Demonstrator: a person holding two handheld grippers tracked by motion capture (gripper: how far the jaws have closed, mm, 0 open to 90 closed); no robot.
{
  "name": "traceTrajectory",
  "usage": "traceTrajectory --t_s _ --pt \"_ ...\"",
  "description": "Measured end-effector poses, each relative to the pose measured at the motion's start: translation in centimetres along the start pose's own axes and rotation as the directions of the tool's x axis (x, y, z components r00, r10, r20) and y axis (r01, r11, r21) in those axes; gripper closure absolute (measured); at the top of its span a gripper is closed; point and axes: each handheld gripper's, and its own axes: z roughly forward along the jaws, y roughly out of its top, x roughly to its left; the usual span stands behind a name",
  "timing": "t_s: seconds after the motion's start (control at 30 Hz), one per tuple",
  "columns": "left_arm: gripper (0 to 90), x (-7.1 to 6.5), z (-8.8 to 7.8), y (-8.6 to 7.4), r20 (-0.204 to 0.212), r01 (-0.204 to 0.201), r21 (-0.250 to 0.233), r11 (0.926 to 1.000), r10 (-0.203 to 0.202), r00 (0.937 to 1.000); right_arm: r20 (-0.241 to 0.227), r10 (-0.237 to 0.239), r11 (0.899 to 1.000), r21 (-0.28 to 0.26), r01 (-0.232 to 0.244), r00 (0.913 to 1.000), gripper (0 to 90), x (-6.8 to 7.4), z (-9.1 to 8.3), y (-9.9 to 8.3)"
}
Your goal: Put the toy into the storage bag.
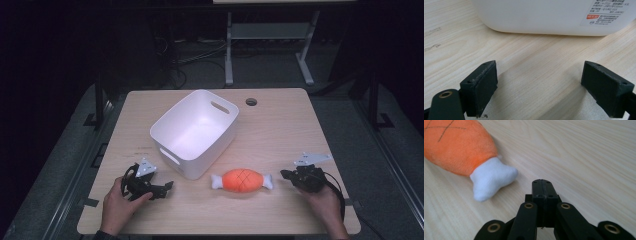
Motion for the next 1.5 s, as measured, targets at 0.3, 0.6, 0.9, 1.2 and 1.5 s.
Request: traceTrajectory --t_s 0.3,0.6,0.9,1.2,1.5 --pt "12.7 0.0 0.0 0.0 0.000 0.000 0.000 1.0000 0.000 1.0000 -0.016 -0.014 1.000 0.000 0.014 0.9998 89.7 -0.2 1.2 1.3" --pt "12.7 0.0 0.0 0.0 -0.001 0.000 0.000 1.0000 0.000 1.0000 -0.045 -0.011 1.000 -0.001 0.011 0.9989 89.7 -0.3 3.0 2.6" --pt "12.7 0.0 0.0 0.0 0.000 0.000 0.001 1.0000 0.000 1.0000 -0.082 -0.037 0.999 0.006 0.037 0.9960 89.7 0.1 4.6 3.4" --pt "12.7 0.0 0.0 0.0 -0.001 0.000 0.000 1.0000 0.000 1.0000 -0.103 -0.045 0.999 0.020 0.048 0.9936 89.7 0.7 4.3 3.2" --pt "12.7 0.0 0.0 0.0 -0.001 0.000 0.001 1.0000 0.000 1.0000 -0.109 -0.068 0.997 0.033 0.072 0.9917 89.7 1.2 3.7 2.6"
